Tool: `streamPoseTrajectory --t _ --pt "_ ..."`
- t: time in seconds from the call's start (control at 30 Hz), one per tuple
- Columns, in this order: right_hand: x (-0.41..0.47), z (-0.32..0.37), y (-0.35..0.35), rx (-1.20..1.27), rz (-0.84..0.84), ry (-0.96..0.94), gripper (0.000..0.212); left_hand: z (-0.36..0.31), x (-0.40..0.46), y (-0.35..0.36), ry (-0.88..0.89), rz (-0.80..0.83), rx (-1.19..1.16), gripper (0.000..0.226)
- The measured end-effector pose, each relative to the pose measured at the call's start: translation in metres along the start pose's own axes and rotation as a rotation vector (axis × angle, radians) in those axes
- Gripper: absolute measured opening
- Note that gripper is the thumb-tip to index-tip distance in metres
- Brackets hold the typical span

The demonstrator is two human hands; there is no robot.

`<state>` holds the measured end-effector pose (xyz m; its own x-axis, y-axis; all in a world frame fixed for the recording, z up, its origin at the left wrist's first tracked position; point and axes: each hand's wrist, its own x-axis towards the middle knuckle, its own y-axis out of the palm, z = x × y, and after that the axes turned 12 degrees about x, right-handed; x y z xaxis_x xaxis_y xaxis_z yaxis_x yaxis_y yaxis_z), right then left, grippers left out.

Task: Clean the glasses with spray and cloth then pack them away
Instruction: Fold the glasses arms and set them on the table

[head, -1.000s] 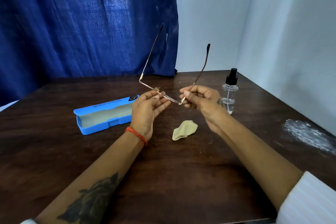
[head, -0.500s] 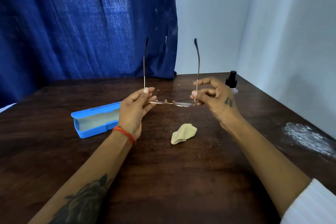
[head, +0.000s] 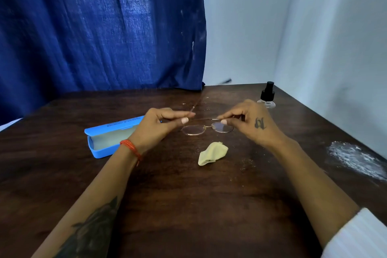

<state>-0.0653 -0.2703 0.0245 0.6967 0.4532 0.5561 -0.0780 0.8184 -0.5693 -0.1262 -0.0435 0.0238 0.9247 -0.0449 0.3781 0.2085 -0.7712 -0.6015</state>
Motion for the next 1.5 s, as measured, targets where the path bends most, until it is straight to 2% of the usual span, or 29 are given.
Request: streamPoseTrajectory --t 0.1,0.27,0.43,0.5,0.6,0.77,0.9,1.03,1.17,1.33,1.5 --pt "0.001 0.001 -0.005 0.138 0.04 0.11 0.015 -0.001 -0.001 0.003 0.018 0.03 0.158 0.02" --pt "0.002 0.002 -0.013 0.42 0.104 0.319 0.031 0.0 -0.001 0.01 0.138 -0.171 0.433 0.015" --pt "-0.001 0.0 -0.024 0.711 0.146 0.288 0.039 0.002 -0.001 0.012 0.299 -0.327 0.601 0.011" --pt "-0.001 0.0 -0.028 0.73 0.15 0.285 0.031 0.004 -0.001 0.014 0.324 -0.366 0.649 0.01" --pt "-0.001 0.003 -0.022 0.429 0.174 0.264 0.027 0.004 -0.002 0.018 0.343 -0.418 0.697 0.009" --pt "-0.005 -0.001 0.001 -0.227 0.097 0.02 0.016 0.006 -0.003 0.026 0.402 -0.433 0.744 0.009" --pt "-0.011 -0.002 0.007 -0.473 -0.052 -0.219 0.01 0.011 -0.001 0.03 0.41 -0.37 0.787 0.014" --pt "-0.018 -0.005 0.016 -0.707 -0.091 -0.22 0.01 0.011 0.001 0.041 0.419 -0.267 0.825 0.019" --pt "-0.023 -0.002 0.022 -0.868 0.036 -0.193 0.013 0.01 -0.001 0.043 0.41 -0.192 0.86 0.022" --pt "-0.028 0.007 0.027 -0.925 0.153 -0.175 0.02 0.009 -0.001 0.046 0.422 -0.138 0.922 0.023" --pt "-0.029 0.009 0.033 -0.894 0.168 -0.165 0.031 0.015 0.001 0.049 0.386 -0.054 0.909 0.028"
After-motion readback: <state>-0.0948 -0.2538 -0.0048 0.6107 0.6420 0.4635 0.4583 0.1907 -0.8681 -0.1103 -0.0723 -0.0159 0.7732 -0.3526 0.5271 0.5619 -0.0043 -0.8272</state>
